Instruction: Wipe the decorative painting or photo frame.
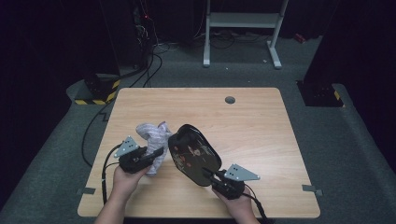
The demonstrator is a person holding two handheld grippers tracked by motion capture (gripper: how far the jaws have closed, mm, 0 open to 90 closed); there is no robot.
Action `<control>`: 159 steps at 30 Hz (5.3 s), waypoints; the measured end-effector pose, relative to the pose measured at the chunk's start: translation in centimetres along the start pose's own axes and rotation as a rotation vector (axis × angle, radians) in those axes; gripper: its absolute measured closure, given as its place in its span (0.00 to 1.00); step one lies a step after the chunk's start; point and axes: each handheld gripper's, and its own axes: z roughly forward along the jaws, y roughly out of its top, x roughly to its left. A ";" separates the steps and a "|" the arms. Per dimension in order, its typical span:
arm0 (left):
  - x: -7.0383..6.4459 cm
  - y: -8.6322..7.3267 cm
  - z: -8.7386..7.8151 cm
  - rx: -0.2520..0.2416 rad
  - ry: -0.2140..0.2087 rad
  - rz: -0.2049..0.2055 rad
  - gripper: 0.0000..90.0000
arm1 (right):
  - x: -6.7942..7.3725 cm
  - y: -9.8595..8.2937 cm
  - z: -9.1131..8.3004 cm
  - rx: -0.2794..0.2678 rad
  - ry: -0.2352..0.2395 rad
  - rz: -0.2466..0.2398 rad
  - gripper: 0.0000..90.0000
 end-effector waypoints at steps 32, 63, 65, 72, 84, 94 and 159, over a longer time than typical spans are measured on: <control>2.8 -5.9 -0.8 0.336 0.221 -0.022 0.59 | 0.2 0.0 0.0 0.005 -0.011 -0.014 0.78; -3.1 -1.9 -2.3 0.069 0.112 0.040 0.58 | 0.3 -0.2 -1.6 0.017 -0.035 -0.041 0.54; -3.7 -2.1 -1.5 0.093 0.104 0.059 0.61 | 0.3 -0.2 -1.7 0.016 -0.038 -0.041 0.54; -6.0 -2.6 1.5 0.139 0.095 0.102 0.67 | 0.4 -0.5 -2.7 0.005 -0.048 -0.045 0.58; -6.6 -3.0 4.2 0.189 0.103 0.118 0.68 | 1.3 -1.2 -3.4 0.029 -0.040 -0.071 0.63; -6.3 -3.1 4.9 0.204 0.096 0.113 0.67 | 1.8 -1.5 -3.5 0.034 -0.033 -0.085 0.63; -3.5 -3.6 -1.2 0.145 0.205 0.044 0.58 | 4.5 -1.5 2.5 0.141 0.225 -0.148 0.51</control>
